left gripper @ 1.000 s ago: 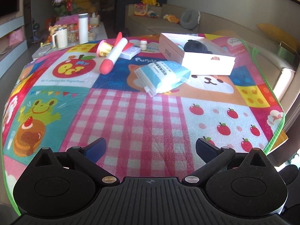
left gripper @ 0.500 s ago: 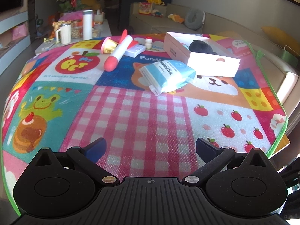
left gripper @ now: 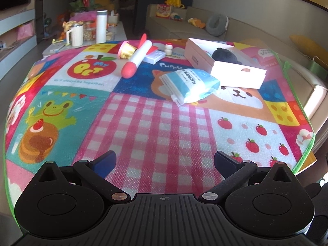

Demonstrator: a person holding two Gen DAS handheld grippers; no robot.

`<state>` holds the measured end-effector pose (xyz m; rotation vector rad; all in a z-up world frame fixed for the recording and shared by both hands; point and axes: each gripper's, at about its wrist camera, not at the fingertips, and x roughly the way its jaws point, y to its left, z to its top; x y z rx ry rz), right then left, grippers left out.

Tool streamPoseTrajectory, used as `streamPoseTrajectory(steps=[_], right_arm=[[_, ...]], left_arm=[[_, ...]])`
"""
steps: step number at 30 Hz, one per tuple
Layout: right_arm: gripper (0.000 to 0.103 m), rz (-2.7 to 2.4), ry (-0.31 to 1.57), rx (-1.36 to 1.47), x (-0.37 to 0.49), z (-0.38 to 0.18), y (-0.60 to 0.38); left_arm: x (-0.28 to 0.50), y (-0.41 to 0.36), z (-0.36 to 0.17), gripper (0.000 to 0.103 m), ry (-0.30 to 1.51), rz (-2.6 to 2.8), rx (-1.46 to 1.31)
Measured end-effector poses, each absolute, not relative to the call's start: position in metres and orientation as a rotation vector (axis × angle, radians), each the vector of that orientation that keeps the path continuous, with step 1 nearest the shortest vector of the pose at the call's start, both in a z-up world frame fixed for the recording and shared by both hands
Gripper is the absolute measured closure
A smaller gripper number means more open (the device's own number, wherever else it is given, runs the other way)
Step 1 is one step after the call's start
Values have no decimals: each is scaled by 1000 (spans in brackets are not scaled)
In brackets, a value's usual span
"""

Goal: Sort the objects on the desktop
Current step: 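Grasp the yellow corn toy beside the mat with the right gripper and lift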

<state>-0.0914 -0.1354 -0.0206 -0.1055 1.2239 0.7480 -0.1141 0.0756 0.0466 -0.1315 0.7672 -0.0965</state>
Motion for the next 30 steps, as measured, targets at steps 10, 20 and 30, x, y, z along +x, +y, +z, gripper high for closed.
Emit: streamPoseTrajectory(steps=[10, 20, 30], right_arm=[[102, 698, 1163, 8, -92, 9, -190], [83, 719, 1177, 60, -99, -1, -190], [74, 711, 1280, -90, -83, -35, -123]], left_arm=[[-97, 58, 38, 0, 797, -142, -132], [-96, 56, 30, 0, 820, -141, -133], [-103, 64, 39, 0, 783, -139, -138]])
